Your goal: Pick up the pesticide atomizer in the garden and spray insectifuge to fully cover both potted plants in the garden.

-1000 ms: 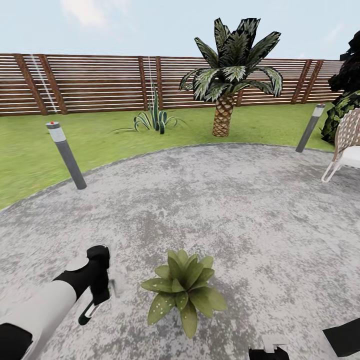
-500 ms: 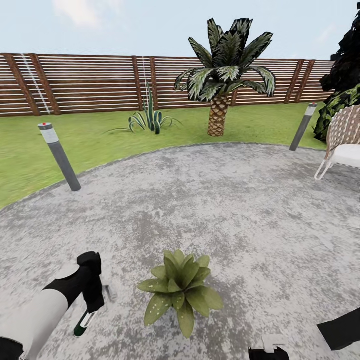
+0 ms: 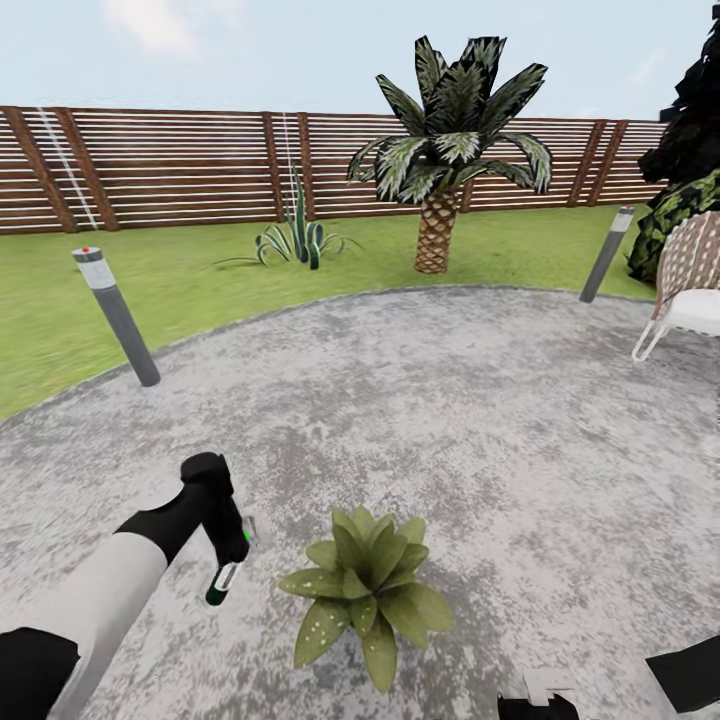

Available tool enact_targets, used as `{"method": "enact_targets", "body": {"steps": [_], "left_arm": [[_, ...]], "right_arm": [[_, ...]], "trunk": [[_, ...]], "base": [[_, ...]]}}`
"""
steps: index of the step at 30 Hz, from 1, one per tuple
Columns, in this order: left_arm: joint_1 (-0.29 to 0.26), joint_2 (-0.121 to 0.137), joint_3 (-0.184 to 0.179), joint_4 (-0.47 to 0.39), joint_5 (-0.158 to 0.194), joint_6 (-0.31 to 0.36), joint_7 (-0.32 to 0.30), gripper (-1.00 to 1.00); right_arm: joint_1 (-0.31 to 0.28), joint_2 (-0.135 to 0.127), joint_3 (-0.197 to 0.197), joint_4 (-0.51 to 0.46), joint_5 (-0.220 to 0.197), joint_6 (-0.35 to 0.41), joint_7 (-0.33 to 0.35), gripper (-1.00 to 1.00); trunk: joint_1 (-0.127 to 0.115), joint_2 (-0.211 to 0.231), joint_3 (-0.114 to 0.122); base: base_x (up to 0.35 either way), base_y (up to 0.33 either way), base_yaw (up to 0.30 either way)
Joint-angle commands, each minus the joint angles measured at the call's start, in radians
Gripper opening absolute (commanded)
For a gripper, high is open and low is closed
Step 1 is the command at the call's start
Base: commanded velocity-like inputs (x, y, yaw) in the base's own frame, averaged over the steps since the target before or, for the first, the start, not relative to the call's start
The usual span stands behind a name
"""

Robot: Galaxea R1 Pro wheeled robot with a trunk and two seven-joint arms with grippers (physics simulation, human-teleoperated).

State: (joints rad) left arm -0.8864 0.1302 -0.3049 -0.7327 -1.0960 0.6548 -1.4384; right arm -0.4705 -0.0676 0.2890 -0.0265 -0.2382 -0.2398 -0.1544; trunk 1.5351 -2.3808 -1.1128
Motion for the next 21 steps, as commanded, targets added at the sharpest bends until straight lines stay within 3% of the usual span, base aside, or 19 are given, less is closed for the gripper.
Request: {"method": "enact_targets", "body": {"steps": [1, 8, 12, 16, 18, 19, 21], "left_arm": [[-0.029, -0.019, -0.008, -0.004, -0.008, 0.01, -0.04, -1.0], [-0.078, -0.033, -0.032, -0.003, -0.04, 0.009, -0.11, -1.0], [-0.093, -0.036, -0.086, -0.01, -0.13, 0.007, -0.132, -1.0], [-0.103, -0.042, -0.09, -0.011, -0.162, 0.006, -0.132, -1.0], [-0.104, -0.067, -0.091, -0.011, -0.167, 0.006, -0.132, -1.0], [-0.106, -0.108, -0.092, -0.011, -0.169, 0.007, -0.132, -1.0], [-0.109, -0.125, -0.092, -0.014, -0.171, 0.008, -0.132, -1.0]], "right_arm": [[0.0, 0.0, 0.009, 0.0, -0.009, -0.003, -0.002, 1.0], [0.0, 0.0, 0.009, 0.0, -0.009, -0.003, -0.002, 1.0], [0.0, 0.0, 0.009, 0.0, -0.009, -0.003, -0.002, 1.0], [0.0, -0.001, 0.009, 0.0, -0.009, -0.004, -0.002, 1.0], [0.0, -0.001, 0.009, 0.0, -0.009, -0.004, -0.002, 1.0], [0.0, -0.001, 0.009, 0.0, -0.009, -0.004, -0.002, 1.0], [0.0, -0.002, 0.009, 0.0, -0.009, -0.003, -0.002, 1.0]], "trunk": [[0.0, 0.0, -0.001], [0.0, 0.0, -0.001], [0.0, 0.0, -0.001], [0.0, 0.0, -0.001], [0.0, 0.0, -0.001], [0.0, 0.0, -0.001], [0.0, 0.0, -0.001]], "base": [[0.0, 0.0, -0.216], [0.0, 0.0, -0.155], [0.0, 0.0, -0.007], [0.0, 0.0, 0.0], [0.0, 0.0, 0.0], [0.0, 0.0, 0.0], [0.0, 0.0, 0.0]]}}
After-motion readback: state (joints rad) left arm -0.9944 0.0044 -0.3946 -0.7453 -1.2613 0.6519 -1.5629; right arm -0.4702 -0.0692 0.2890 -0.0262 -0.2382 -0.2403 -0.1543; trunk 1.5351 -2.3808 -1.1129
